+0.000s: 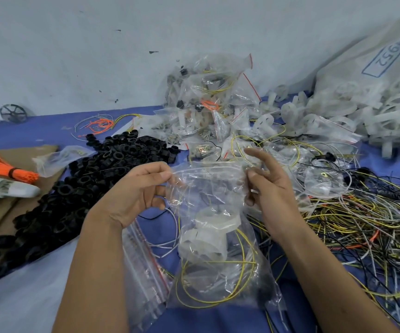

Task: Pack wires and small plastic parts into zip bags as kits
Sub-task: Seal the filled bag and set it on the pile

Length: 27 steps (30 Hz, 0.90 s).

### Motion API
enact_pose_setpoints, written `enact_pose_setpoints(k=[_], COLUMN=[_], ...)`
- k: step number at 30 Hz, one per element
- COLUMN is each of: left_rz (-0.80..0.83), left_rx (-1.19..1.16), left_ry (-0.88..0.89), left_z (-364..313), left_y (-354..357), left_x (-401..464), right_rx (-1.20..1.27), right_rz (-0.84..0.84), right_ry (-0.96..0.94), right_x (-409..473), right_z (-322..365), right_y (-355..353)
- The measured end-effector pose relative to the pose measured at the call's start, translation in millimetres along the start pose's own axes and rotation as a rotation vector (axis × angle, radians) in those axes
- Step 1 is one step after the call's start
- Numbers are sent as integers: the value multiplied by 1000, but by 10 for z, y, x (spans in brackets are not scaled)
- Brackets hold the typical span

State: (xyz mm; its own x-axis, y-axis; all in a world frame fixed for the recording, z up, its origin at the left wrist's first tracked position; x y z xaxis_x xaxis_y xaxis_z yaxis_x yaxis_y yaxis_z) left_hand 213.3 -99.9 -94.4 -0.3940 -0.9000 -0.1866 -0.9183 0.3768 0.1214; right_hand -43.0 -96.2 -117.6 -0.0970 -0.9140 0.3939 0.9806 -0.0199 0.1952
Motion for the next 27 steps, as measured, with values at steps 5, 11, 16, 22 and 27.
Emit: enact_pose_setpoints(k=[5,11,16,22,27], left_rz=[-72,-185,-152,-236,-395], left_rx=[88,107,124,93,117], left_ry=[37,83,47,74,141], left_z=[-9,-10,5,1,19], left_y=[51,18,-21,43,-30], left_x=[44,46,13,77,141], right_rx=[-249,-461,-415,-171,-136], right_rz=[253,213,169,-149,-157], right_ry=[-105,-201,-230,-157,95], right_x=[-43,-25,-2,27,-34], right_z=[97,180,196,126,-56], right_y=[95,9,-21,-96,-18])
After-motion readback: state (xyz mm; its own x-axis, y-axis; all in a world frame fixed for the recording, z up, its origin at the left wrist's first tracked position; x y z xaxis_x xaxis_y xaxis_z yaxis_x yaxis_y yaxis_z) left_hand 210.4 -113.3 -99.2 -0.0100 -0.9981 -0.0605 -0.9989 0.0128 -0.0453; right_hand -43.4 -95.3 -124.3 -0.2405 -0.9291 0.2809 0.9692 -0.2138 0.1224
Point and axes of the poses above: each hand's wrist, its own x-axis towards the middle knuckle, its own y-axis out of the palm, z = x × y, the point moved 4 cm from there along x, towards the middle knuckle, and after that the axes turned 12 degrees about -y, right-handed, at the moved point
